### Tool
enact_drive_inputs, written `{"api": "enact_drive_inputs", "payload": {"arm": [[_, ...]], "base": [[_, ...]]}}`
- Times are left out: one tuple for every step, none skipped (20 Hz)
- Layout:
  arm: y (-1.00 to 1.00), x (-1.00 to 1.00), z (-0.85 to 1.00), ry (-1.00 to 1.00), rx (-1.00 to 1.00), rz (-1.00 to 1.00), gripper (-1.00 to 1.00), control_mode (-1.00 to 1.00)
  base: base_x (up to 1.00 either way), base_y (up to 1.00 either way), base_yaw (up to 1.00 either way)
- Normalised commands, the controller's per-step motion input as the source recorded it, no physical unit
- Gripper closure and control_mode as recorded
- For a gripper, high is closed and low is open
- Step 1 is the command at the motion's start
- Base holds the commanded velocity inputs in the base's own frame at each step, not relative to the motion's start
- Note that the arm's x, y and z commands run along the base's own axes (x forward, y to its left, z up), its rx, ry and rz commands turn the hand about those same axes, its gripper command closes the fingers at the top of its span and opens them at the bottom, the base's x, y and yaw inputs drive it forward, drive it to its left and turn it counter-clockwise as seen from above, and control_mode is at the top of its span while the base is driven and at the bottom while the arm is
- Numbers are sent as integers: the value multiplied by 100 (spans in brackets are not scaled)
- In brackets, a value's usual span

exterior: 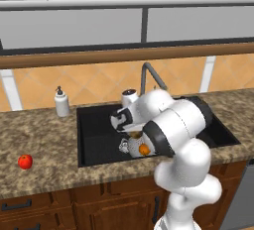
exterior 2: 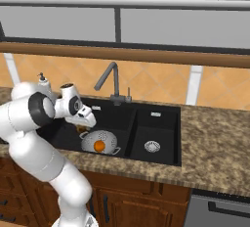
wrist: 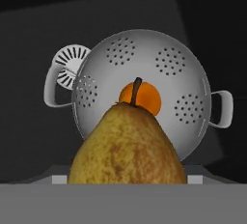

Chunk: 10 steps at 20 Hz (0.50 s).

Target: Put the colander in the sink, put the pear, apple, orange in the colander, and turn on the sink faucet and pour water over the colander.

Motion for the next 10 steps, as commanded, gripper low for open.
{"api": "enact_drive_inputs", "payload": {"arm": [[-54,-4,-21,-7,-1,15,100,-100],[-48,0,-23,-6,0,14,100,-100],[-35,0,-23,-8,0,15,100,-100],[-17,-2,-27,-8,0,16,100,-100],[-8,0,-26,-9,0,16,100,-100],[-10,0,-28,-9,0,16,100,-100],[-10,0,-31,-6,0,15,100,-100],[-13,0,-30,-9,0,15,100,-100],[-10,0,-29,-10,0,14,100,-100],[-5,0,-24,-14,0,14,100,-100]], "base": [[0,0,0],[0,0,0],[0,0,0],[0,0,0],[0,0,0],[0,0,0],[0,0,0],[0,0,0],[0,0,0],[0,0,0]]}}
